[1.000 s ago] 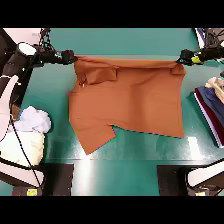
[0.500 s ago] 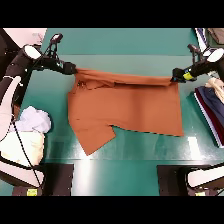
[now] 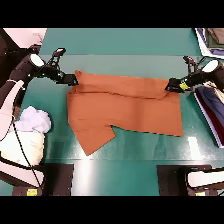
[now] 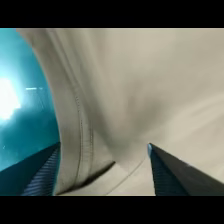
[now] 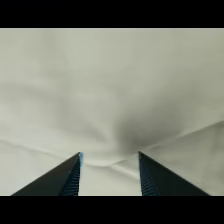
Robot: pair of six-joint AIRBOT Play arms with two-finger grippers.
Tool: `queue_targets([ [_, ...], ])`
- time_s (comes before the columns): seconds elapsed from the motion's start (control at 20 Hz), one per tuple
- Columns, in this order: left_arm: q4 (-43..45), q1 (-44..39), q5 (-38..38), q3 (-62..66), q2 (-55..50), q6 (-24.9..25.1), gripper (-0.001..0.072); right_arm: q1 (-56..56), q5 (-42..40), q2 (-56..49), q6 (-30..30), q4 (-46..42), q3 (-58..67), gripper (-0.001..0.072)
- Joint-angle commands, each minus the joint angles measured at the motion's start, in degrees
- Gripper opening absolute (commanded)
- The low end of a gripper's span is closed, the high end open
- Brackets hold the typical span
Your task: Fold the shirts.
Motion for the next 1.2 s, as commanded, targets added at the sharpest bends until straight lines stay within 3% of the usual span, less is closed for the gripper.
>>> queue_targets([
  [0.0,2.01,0.90,-6.88,2.38,0.22,-4.22,0.0639,-2.29,6.25,0.66,-0.48,8.02,0.76,0.0418],
  [0.2,2.05,6.32,-16.61,0.42,4.81,-5.95,0.0639,-5.95,11.30,9.64,-3.87,8.87,-4.11,0.0417],
  [0.45,-0.83,7.37,-12.07,-25.55,21.94,-9.51,0.0639,-8.81,11.85,22.77,-4.07,8.79,-15.45,0.0416],
  [0.7,-7.76,7.21,-7.67,-49.13,35.39,-11.96,0.0639,-9.31,10.54,28.20,-4.46,8.96,-20.72,0.0416],
  [1.15,-17.68,7.19,-3.50,-59.60,38.03,-6.88,0.0638,-9.31,10.56,28.48,-4.44,9.09,-20.46,0.0416],
])
